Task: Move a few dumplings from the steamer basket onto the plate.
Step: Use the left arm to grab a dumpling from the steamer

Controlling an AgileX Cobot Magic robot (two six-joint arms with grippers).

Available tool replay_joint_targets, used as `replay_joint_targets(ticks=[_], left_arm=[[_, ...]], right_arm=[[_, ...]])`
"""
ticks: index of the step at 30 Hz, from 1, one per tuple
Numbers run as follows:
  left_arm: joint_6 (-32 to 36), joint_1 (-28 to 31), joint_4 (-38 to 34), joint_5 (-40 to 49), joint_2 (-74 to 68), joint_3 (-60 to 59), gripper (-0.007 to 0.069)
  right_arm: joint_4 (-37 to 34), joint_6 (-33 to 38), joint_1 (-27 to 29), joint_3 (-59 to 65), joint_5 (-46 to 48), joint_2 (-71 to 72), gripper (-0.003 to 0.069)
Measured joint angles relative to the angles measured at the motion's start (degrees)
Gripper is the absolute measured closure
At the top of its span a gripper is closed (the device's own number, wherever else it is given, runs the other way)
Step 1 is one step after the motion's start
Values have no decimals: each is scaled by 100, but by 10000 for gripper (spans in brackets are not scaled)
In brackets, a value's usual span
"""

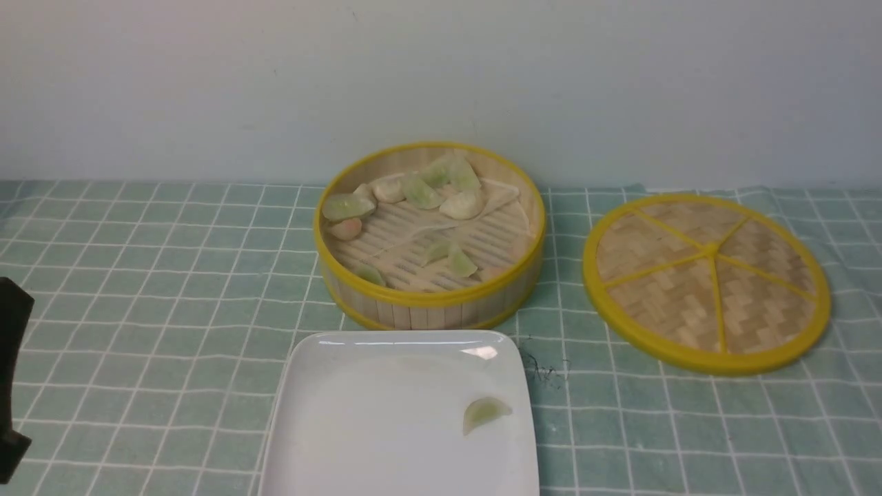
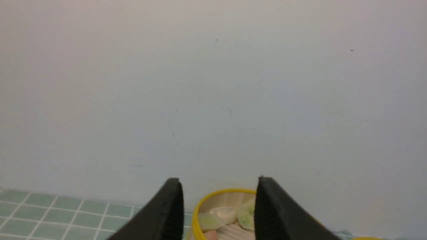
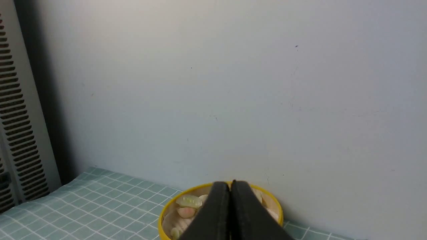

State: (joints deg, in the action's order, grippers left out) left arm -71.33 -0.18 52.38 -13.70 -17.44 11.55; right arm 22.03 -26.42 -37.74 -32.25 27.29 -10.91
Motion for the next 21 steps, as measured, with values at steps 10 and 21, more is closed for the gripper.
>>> replay_joint_targets(ticks=[10, 21], left_arm=[[-1203, 0, 1528, -225, -1546, 1594, 631], [-1740, 0, 4930, -1059, -4408, 2887, 631]], right_arm=[[0, 0, 0, 0, 86, -241, 672], [16, 0, 0, 0, 112, -265, 672]])
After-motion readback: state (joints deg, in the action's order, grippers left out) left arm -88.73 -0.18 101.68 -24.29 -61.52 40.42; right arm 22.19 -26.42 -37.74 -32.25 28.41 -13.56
